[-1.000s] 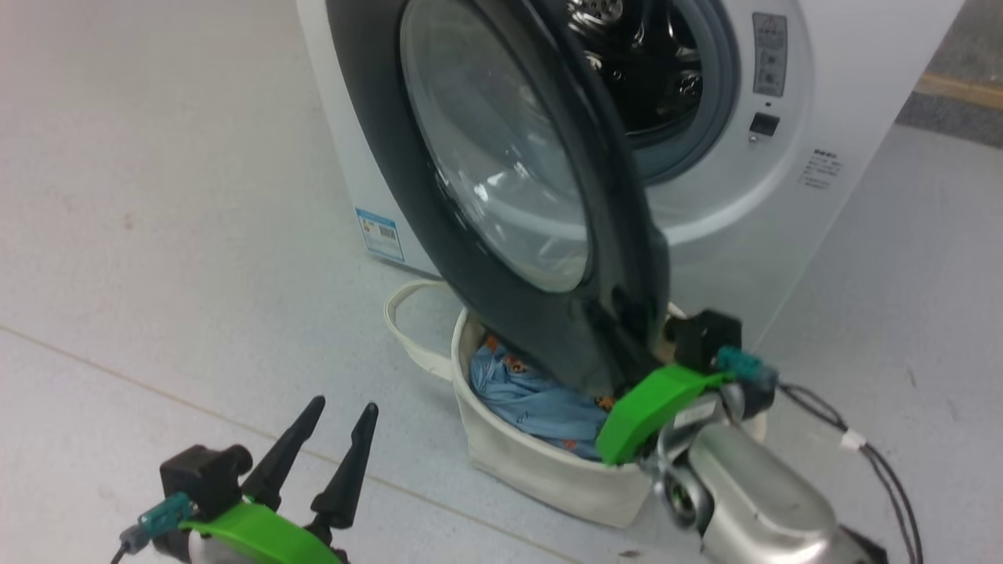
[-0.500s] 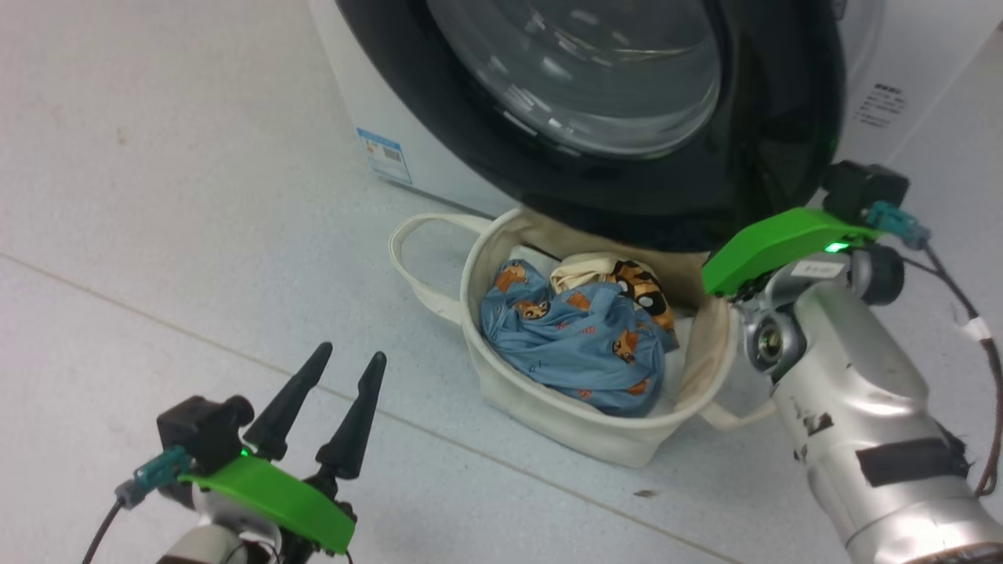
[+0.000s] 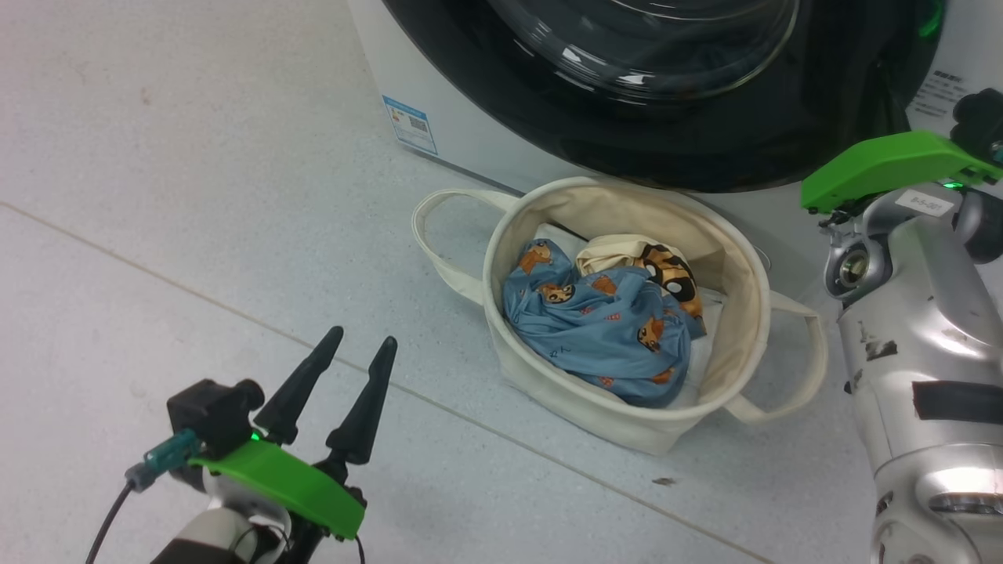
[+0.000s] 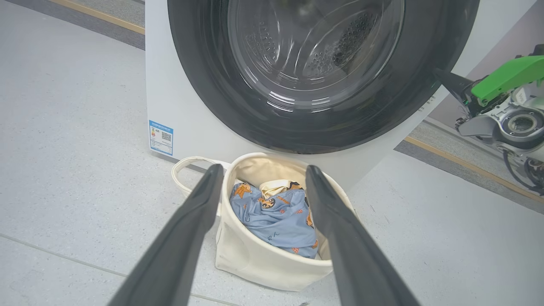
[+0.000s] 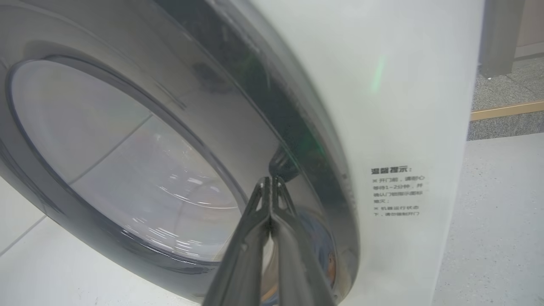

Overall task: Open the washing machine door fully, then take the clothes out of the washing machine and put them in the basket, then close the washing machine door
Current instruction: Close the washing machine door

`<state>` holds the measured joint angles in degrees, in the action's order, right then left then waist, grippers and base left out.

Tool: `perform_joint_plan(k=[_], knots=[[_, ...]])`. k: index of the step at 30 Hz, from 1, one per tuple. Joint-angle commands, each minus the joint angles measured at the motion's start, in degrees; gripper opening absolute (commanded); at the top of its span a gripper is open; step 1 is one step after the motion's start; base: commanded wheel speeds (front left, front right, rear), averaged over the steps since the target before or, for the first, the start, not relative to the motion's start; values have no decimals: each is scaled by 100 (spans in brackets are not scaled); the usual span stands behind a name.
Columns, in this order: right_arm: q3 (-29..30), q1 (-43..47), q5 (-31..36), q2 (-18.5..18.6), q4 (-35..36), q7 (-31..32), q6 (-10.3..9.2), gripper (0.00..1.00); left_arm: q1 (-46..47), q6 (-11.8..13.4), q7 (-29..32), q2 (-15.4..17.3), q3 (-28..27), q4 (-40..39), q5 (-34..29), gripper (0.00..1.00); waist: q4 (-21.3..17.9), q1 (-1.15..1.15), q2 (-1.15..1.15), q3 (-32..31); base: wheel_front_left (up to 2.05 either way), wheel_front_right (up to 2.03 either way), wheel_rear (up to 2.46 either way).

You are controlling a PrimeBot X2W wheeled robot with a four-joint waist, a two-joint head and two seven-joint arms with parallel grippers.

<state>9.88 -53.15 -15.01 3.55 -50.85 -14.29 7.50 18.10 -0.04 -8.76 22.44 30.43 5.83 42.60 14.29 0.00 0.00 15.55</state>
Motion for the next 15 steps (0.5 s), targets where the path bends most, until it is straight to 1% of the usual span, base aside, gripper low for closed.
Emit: perform_joint_plan(k=[1, 6, 9, 13, 14, 15], knots=[[71, -315, 140, -67, 104, -71, -1, 0, 265, -37, -69, 102, -204, -131, 29, 100, 25, 0, 0, -14, 0, 0, 0], [255, -386, 294, -67, 3, -71, -1, 0, 276, -43, -82, 96, -193, -90, 37, 100, 33, 0, 0, -53, 0, 0, 0], [108, -327, 221, -67, -15, -71, -1, 0, 262, -42, -105, 105, -201, -52, 51, 100, -12, 0, 0, -141, 0, 0, 0], [-294, -88, -44, -67, 19, -71, -1, 0, 211, -32, -111, 120, -195, -5, 71, 100, -155, 0, 0, -323, 0, 0, 0], [-401, -23, -159, -67, 22, -71, -1, 27, 197, -27, -109, 127, -197, 5, 78, 100, -202, 0, 0, -369, 0, 0, 0], [-512, 42, -235, -67, 39, -71, -1, 99, 184, -19, -110, 140, -204, 14, 83, 100, -256, 0, 0, -413, 0, 0, 0]])
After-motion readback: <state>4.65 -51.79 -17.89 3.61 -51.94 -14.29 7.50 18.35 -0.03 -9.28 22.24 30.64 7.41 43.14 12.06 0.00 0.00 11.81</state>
